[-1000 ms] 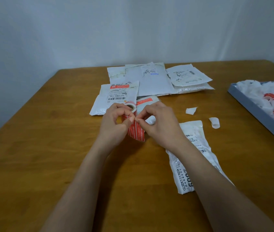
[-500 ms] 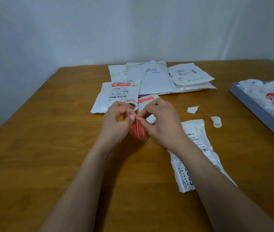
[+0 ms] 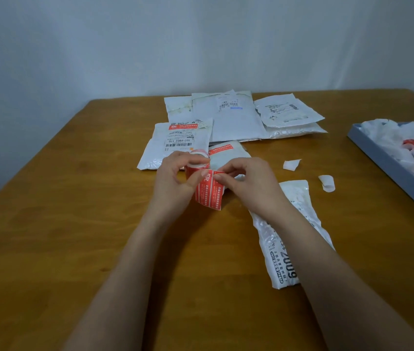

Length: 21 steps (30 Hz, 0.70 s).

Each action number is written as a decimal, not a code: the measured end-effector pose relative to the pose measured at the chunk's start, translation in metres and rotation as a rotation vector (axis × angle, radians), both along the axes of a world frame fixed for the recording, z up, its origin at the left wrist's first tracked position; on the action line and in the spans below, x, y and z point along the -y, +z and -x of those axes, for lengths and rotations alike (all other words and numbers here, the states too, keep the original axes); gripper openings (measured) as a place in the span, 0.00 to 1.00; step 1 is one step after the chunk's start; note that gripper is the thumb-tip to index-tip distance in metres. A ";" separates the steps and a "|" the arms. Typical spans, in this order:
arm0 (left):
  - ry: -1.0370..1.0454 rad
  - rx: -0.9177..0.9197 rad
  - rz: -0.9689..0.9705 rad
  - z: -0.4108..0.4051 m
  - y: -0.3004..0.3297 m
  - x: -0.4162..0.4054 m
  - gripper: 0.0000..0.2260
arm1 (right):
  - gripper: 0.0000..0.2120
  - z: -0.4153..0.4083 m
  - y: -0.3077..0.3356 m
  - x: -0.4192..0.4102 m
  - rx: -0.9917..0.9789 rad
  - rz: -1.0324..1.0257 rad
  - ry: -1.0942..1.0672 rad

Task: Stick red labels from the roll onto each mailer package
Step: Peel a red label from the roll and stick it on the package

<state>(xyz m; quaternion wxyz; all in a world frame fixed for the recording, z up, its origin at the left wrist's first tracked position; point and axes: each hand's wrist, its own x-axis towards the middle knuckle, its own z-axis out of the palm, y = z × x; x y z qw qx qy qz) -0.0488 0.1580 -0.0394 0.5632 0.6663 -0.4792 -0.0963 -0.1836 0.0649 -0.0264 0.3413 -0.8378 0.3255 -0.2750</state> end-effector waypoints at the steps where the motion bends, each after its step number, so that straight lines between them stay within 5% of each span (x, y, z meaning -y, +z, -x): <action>1: 0.008 0.033 -0.013 0.000 -0.001 0.001 0.14 | 0.08 0.000 -0.001 0.001 0.011 -0.021 -0.010; 21: 0.026 0.037 -0.071 -0.001 -0.003 0.005 0.09 | 0.14 -0.003 -0.005 0.005 0.032 -0.309 -0.047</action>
